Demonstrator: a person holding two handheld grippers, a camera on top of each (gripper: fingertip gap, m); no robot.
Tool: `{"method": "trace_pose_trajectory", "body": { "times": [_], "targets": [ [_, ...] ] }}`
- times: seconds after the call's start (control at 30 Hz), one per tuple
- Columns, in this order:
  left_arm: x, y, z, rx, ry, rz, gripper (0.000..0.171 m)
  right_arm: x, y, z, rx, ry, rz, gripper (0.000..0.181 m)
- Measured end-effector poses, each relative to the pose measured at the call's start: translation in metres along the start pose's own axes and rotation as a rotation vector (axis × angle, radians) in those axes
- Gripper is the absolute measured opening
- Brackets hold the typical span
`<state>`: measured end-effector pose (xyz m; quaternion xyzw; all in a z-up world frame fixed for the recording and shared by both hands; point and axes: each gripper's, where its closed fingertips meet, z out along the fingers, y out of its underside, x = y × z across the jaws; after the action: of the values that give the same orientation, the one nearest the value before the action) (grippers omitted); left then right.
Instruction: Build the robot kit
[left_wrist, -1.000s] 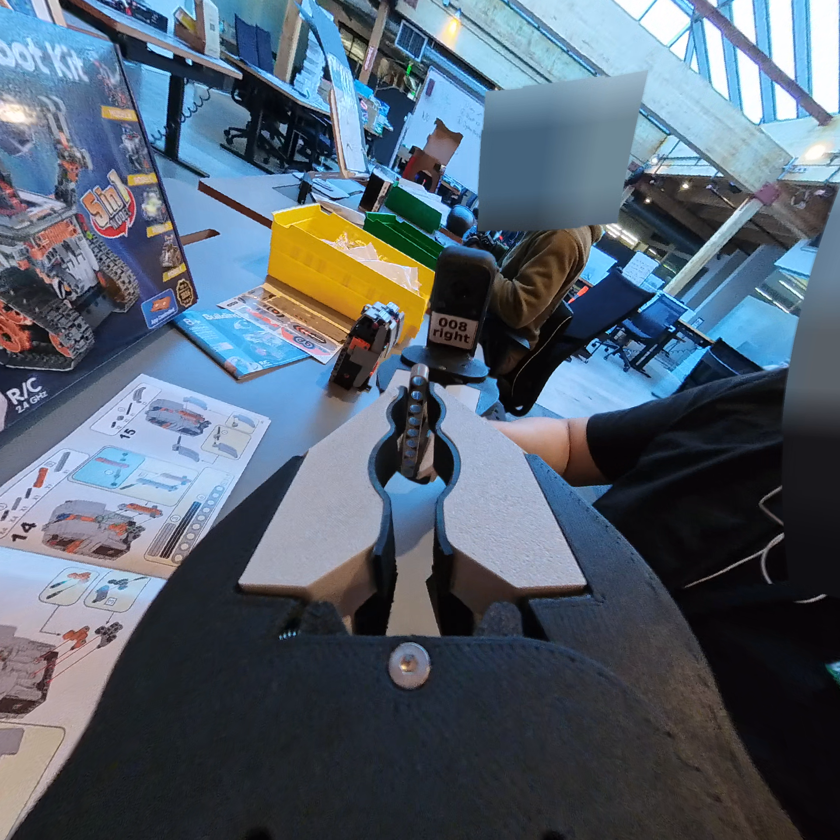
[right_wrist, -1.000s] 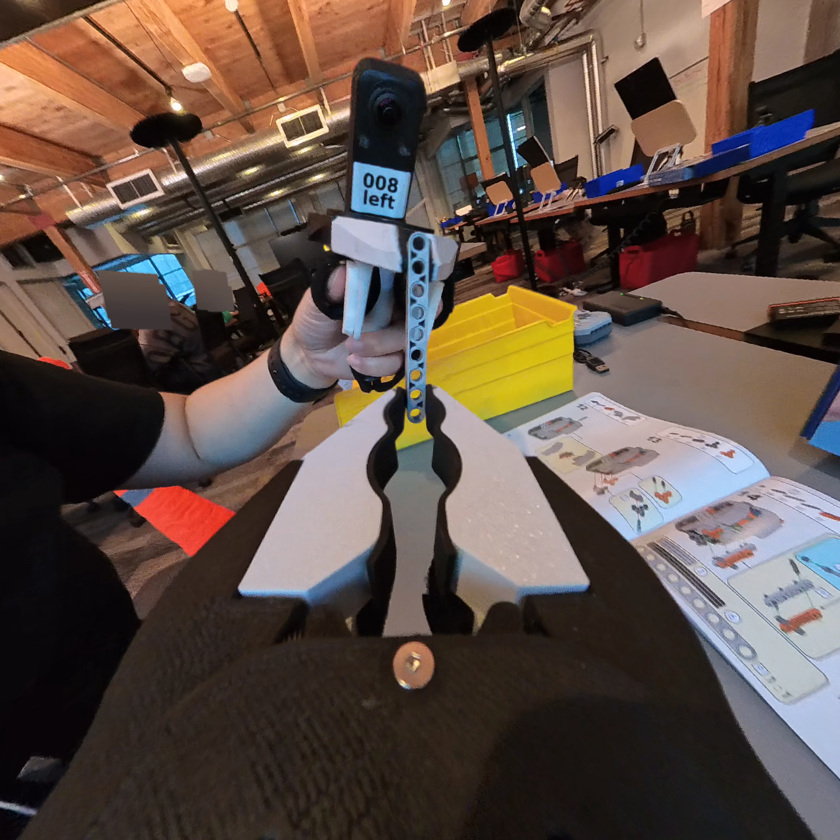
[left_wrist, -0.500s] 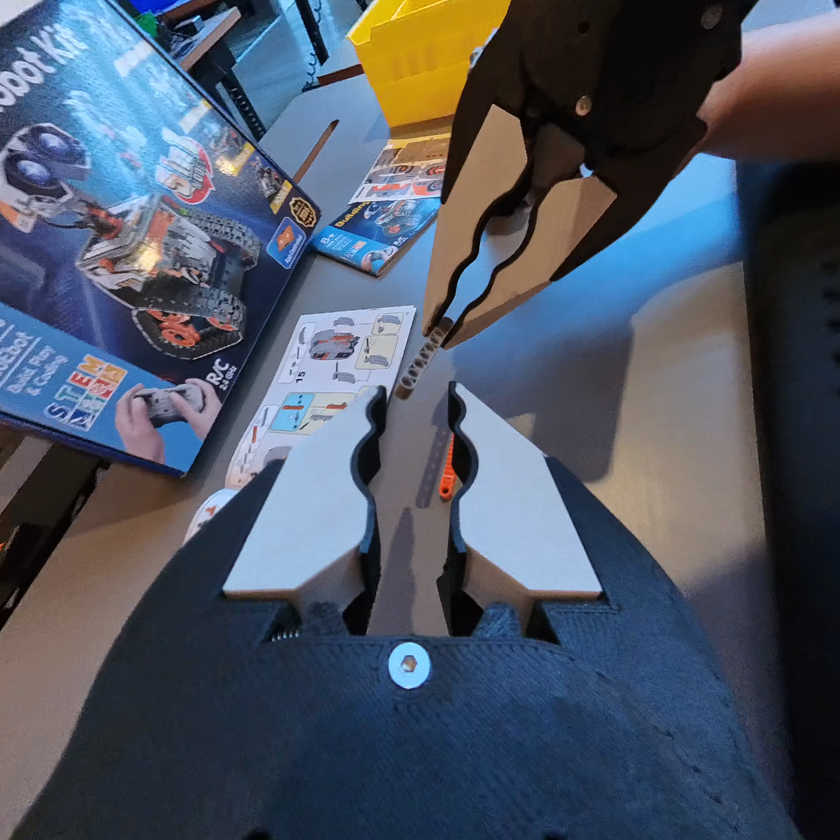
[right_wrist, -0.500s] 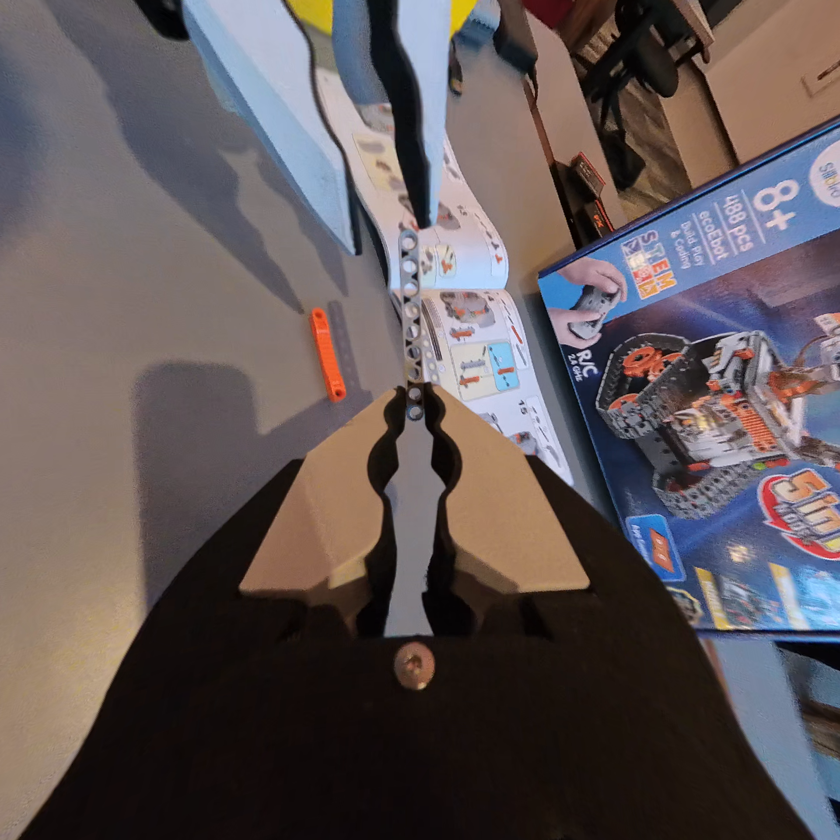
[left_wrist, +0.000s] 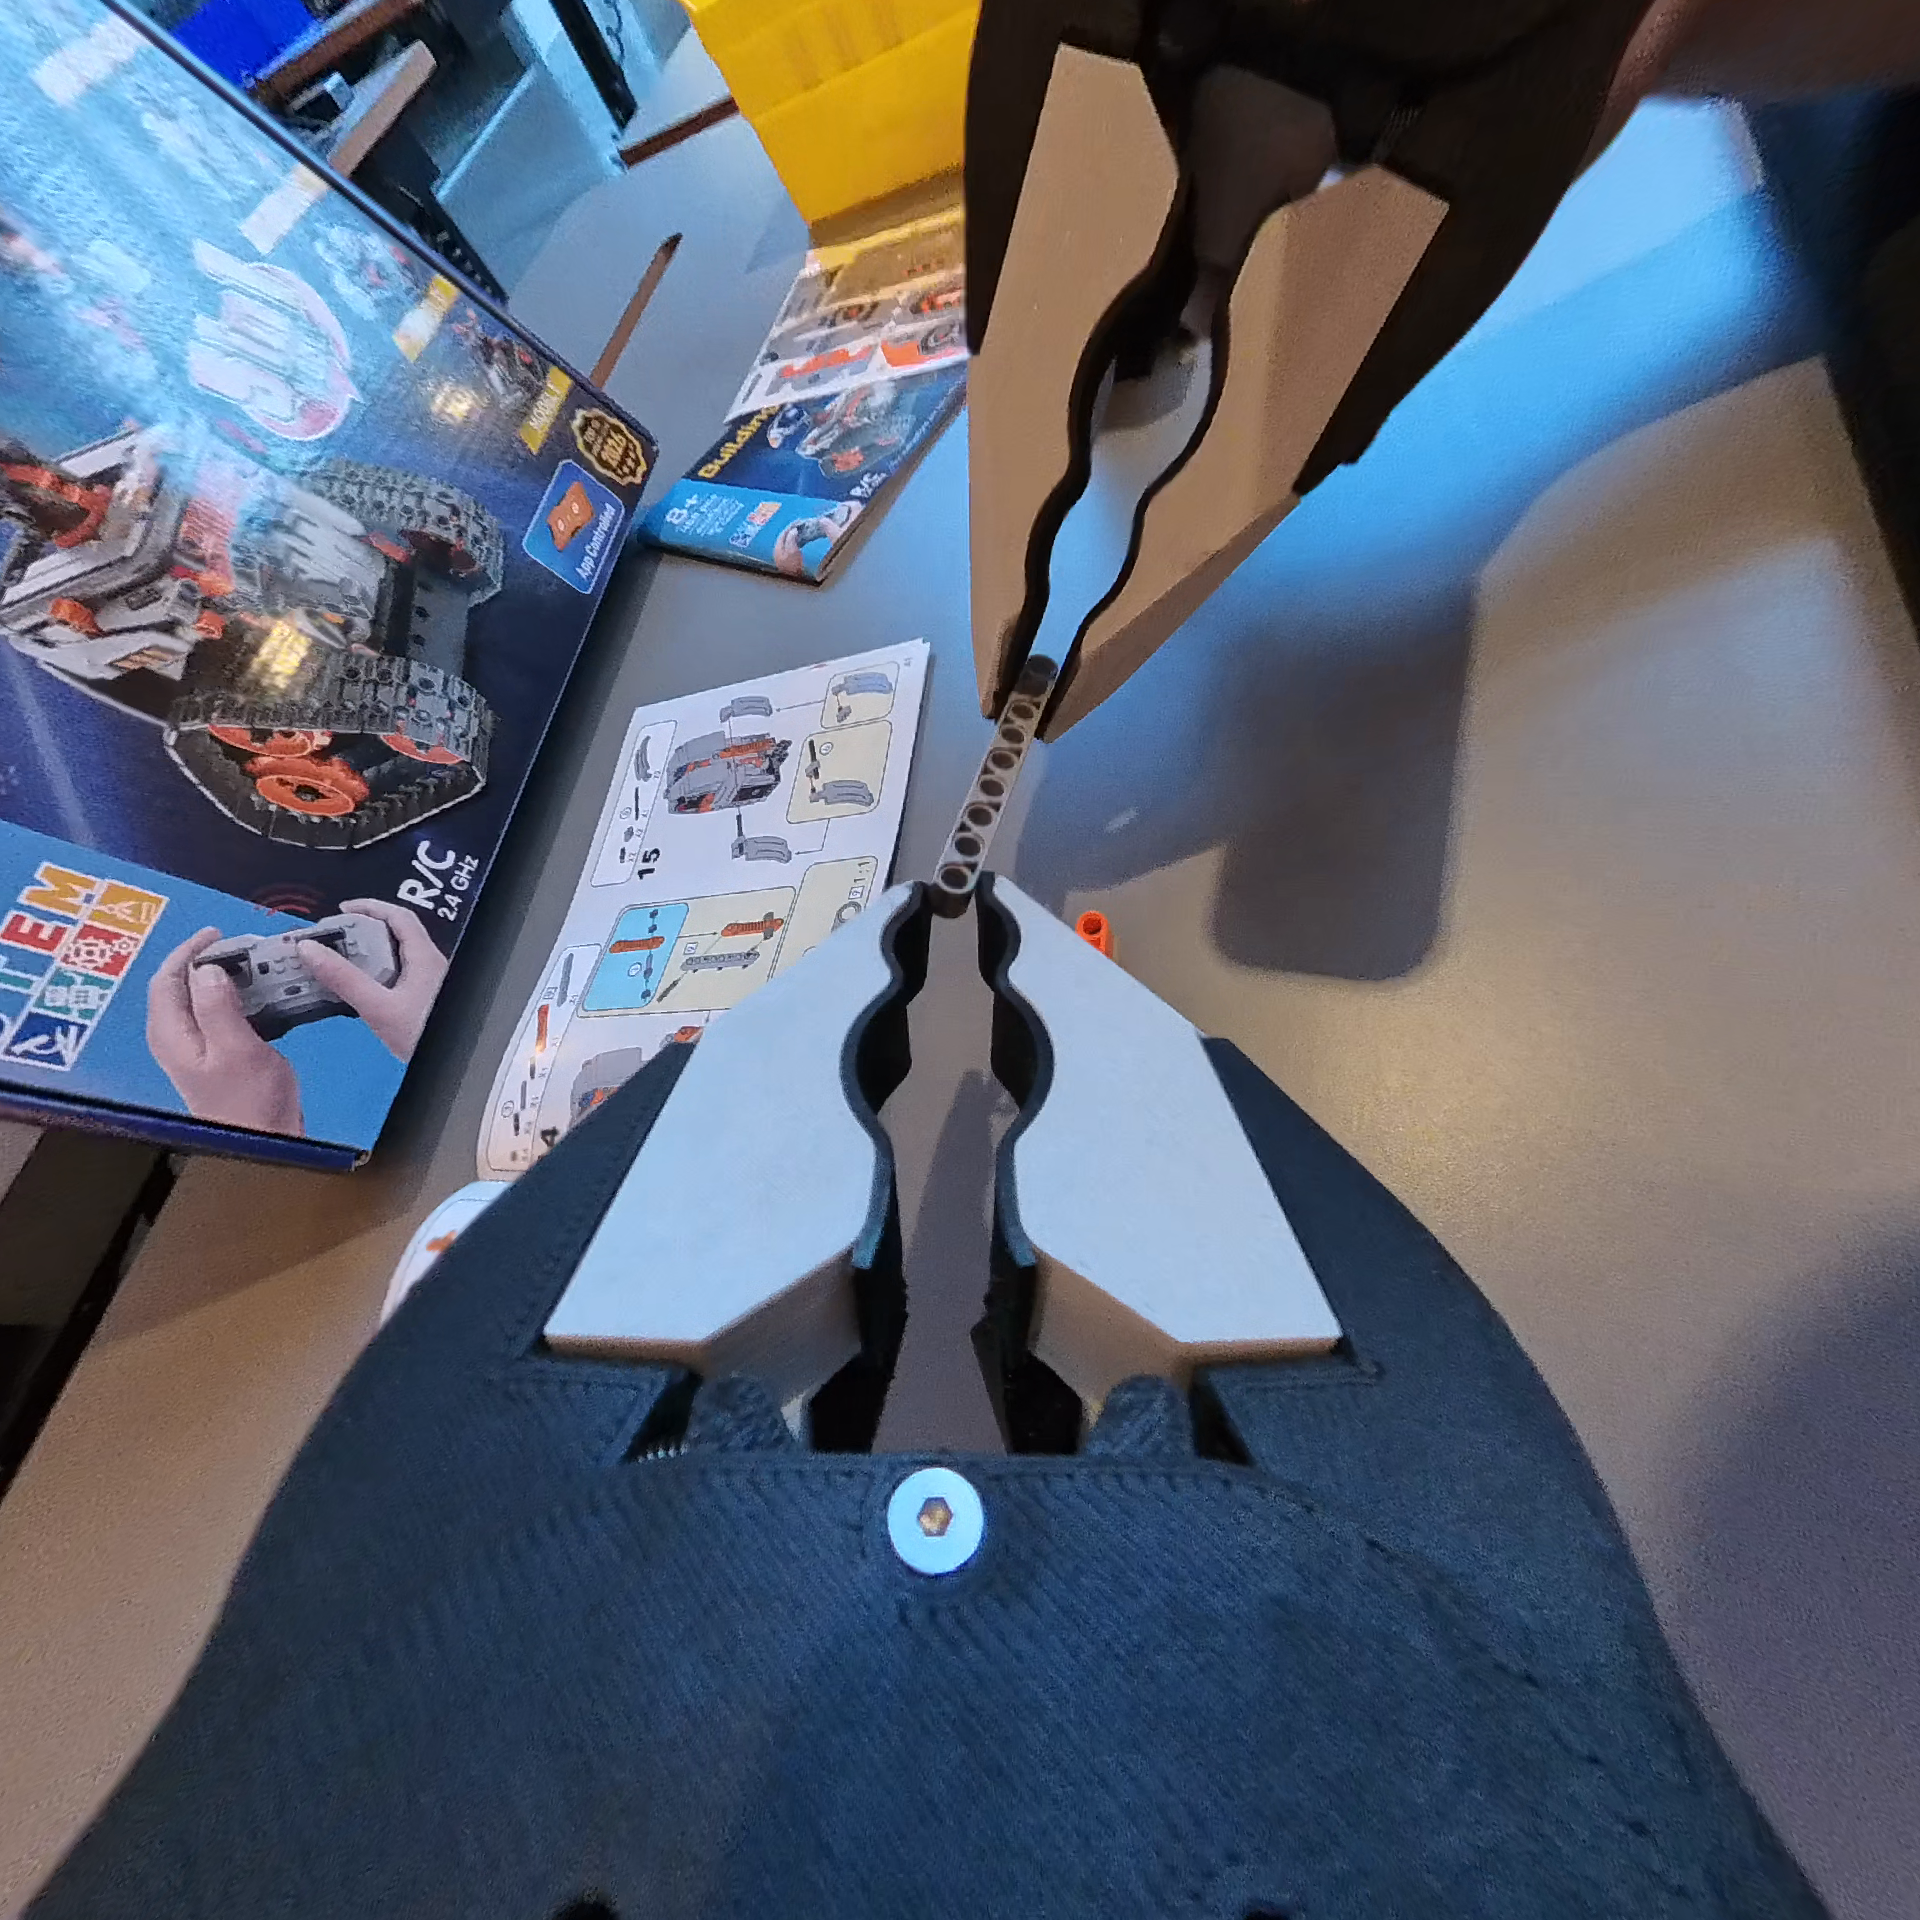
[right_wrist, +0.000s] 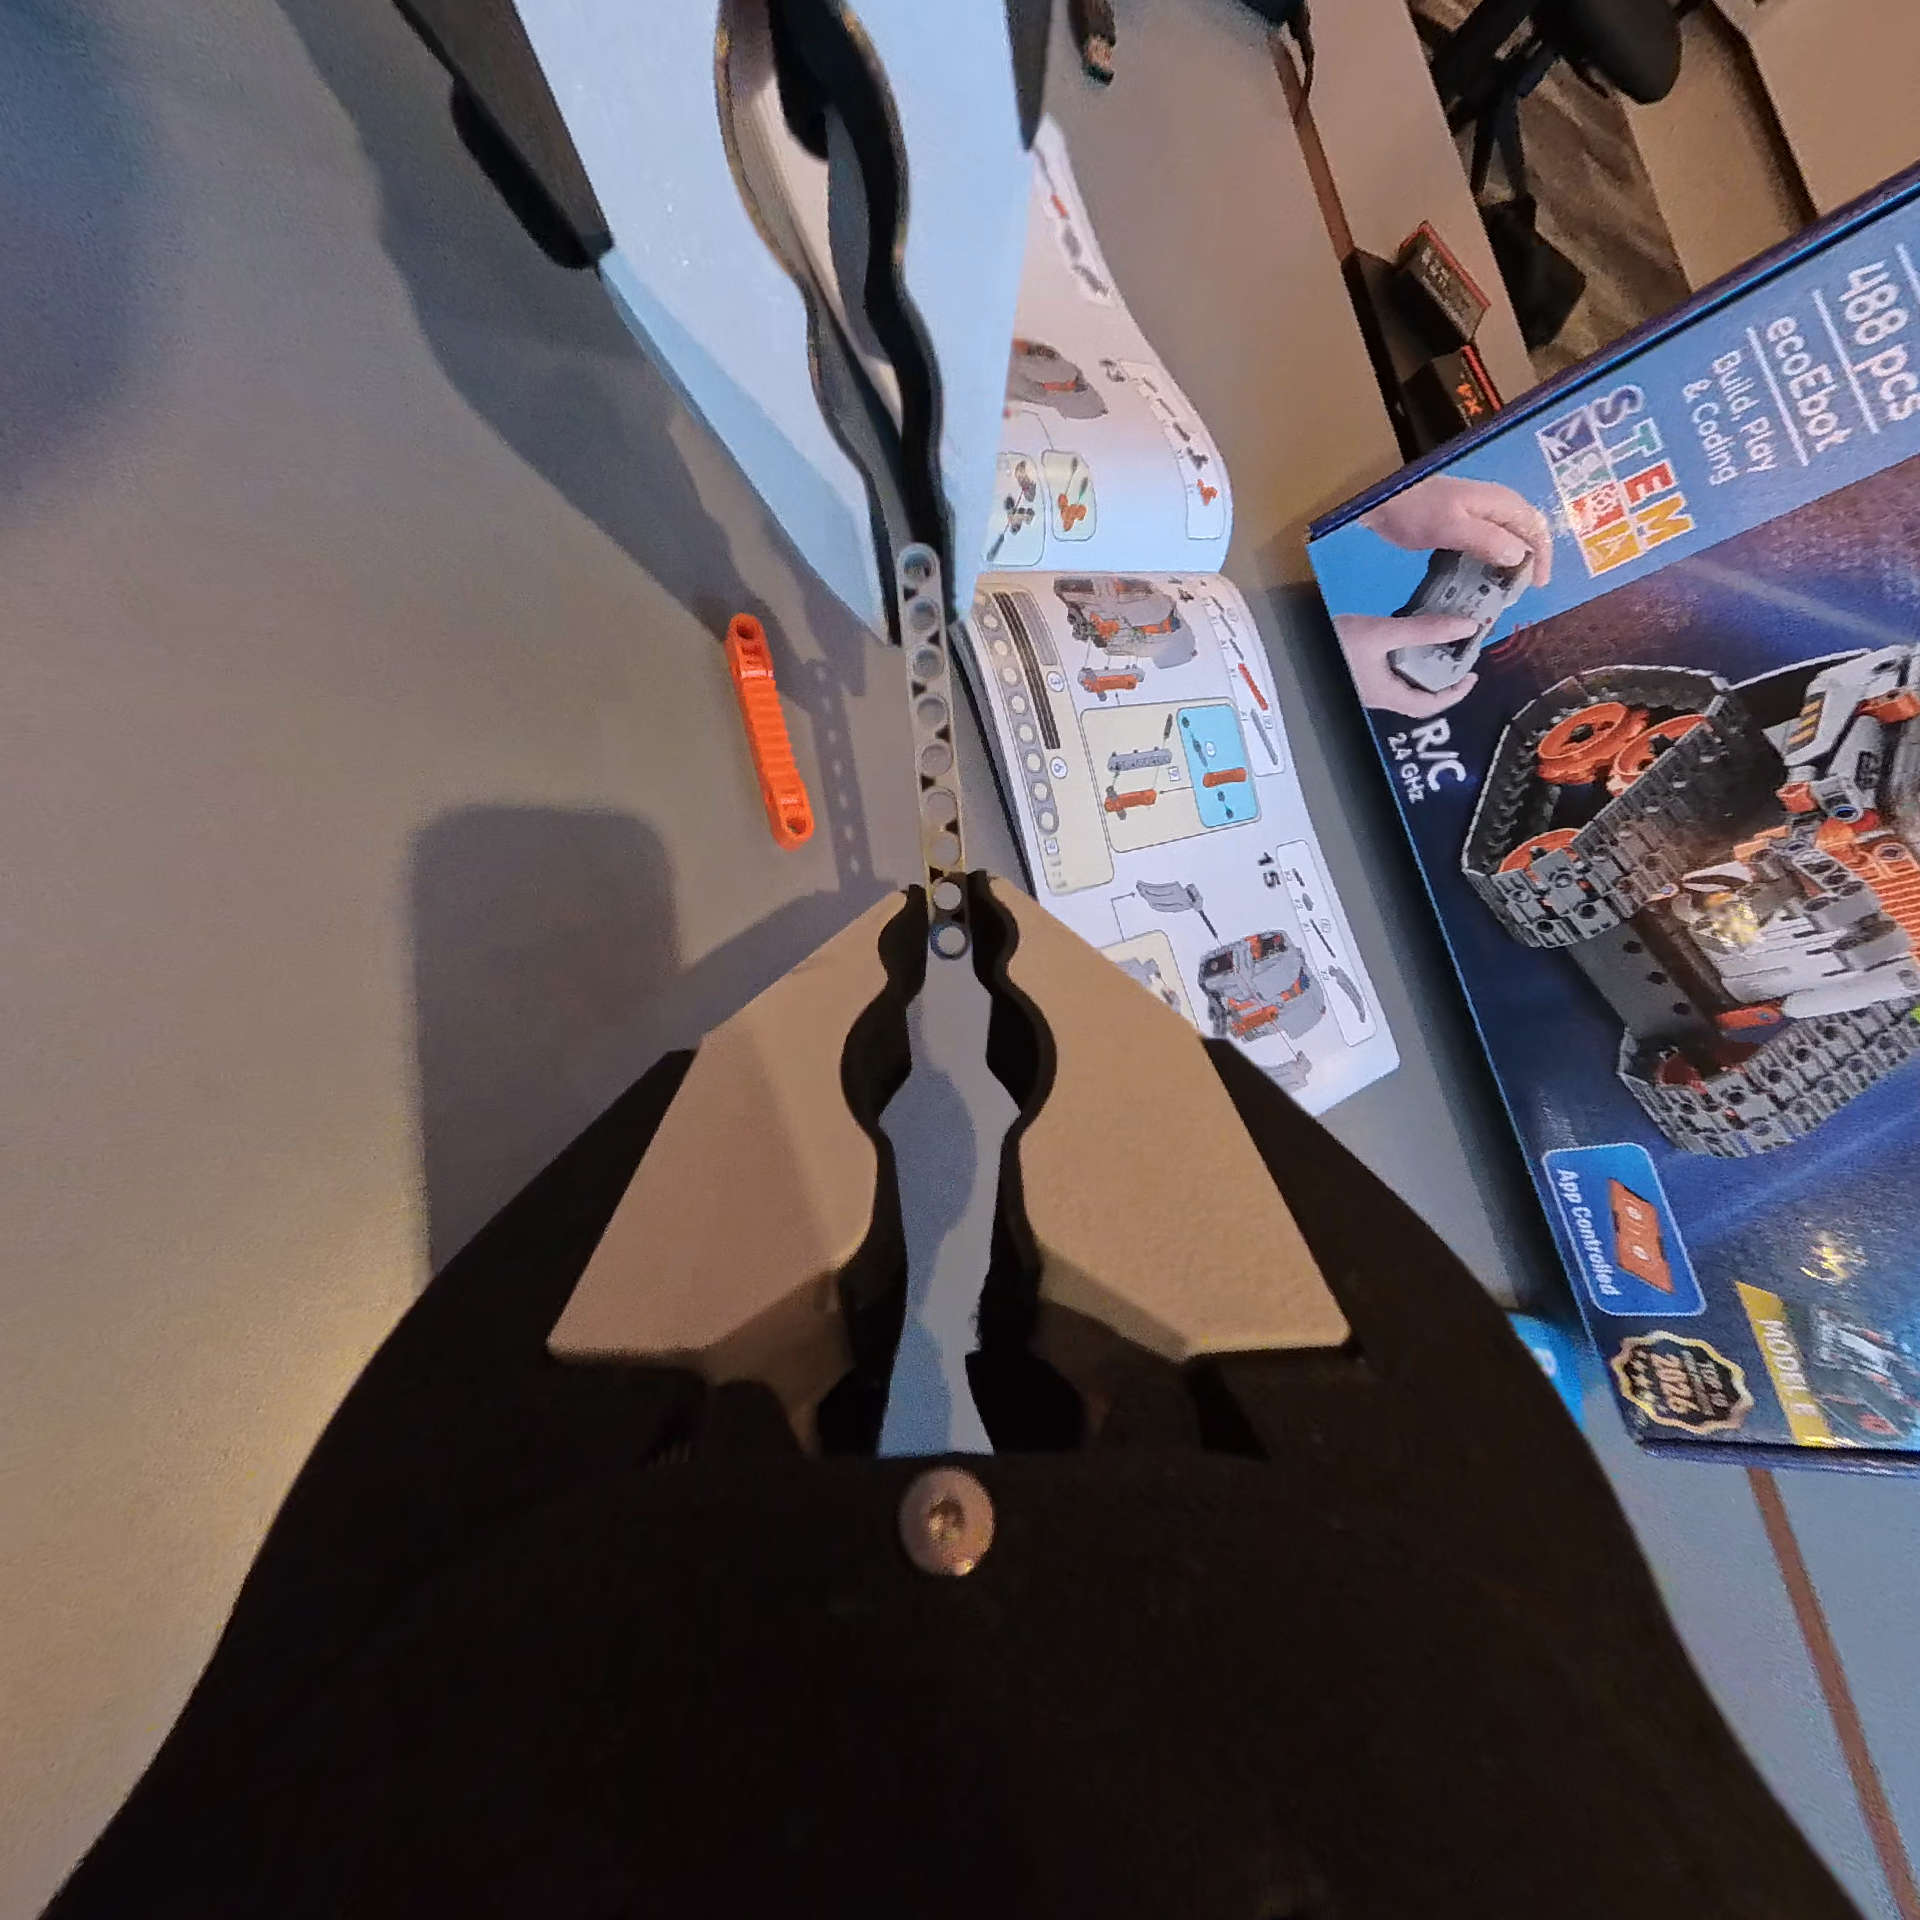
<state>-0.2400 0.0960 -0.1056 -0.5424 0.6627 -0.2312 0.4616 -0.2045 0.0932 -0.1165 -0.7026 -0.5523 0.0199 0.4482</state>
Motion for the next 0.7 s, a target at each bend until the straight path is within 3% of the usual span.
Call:
{"method": "trace_pose_trajectory", "body": {
  "times": [0.2, 0.7],
  "targets": [
    [-0.002, -0.003, -0.012, 0.080, 0.002, -0.059, 0.005, 0.002, -0.016, -0.004, 0.136, -0.025, 0.088, 0.006],
    [-0.005, -0.003, -0.019, 0.107, 0.020, -0.130, 0.005, 0.003, -0.028, -0.007, 0.231, 0.010, 0.060, 0.007]
  ]
}}
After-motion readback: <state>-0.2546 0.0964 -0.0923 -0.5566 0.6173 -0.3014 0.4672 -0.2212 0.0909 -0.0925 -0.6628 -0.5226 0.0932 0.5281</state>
